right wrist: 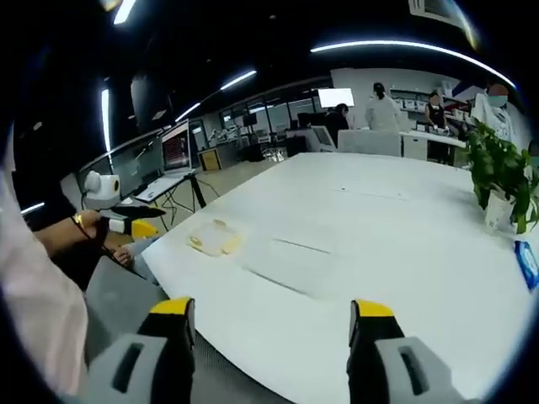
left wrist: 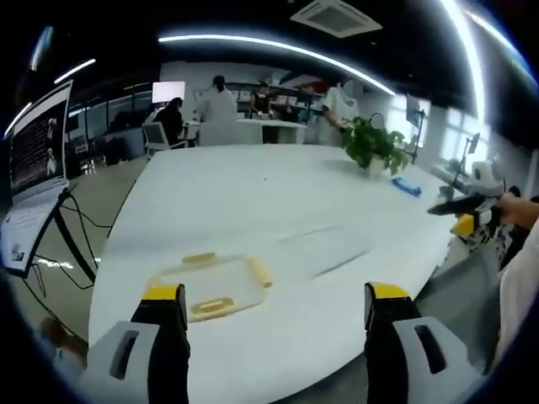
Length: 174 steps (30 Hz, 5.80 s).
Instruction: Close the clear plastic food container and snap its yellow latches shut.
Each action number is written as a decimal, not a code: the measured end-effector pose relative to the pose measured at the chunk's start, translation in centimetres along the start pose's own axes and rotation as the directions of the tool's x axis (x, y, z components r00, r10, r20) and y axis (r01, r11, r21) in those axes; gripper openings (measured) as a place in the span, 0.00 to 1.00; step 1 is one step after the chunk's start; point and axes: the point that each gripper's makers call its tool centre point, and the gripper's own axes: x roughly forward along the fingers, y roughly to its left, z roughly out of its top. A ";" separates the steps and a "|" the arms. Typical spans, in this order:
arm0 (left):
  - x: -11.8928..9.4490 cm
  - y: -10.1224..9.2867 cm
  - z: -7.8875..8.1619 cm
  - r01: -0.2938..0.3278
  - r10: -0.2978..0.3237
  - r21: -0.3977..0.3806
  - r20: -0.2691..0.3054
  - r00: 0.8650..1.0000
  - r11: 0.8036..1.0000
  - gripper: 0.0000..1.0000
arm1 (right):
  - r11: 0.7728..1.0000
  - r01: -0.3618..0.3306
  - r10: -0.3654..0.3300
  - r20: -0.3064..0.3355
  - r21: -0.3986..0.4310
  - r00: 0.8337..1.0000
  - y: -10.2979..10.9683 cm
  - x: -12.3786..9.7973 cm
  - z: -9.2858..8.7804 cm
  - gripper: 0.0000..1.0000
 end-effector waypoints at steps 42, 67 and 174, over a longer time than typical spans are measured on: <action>0.5 0.3 -0.6 0.043 -0.043 0.005 -0.040 0.998 0.999 0.87 | 0.996 0.031 -0.033 0.018 0.089 0.999 0.4 0.4 -0.9 0.74; 1.2 1.5 -1.5 0.053 -0.049 0.044 -0.093 0.994 0.998 0.86 | 0.999 0.017 -0.016 -0.025 0.049 1.000 0.2 1.6 -0.7 0.74; 8.9 15.5 -9.9 0.578 -0.105 0.436 -0.729 0.676 0.690 0.81 | 0.632 -0.630 0.228 -0.668 -0.452 0.708 11.4 30.9 -1.3 0.68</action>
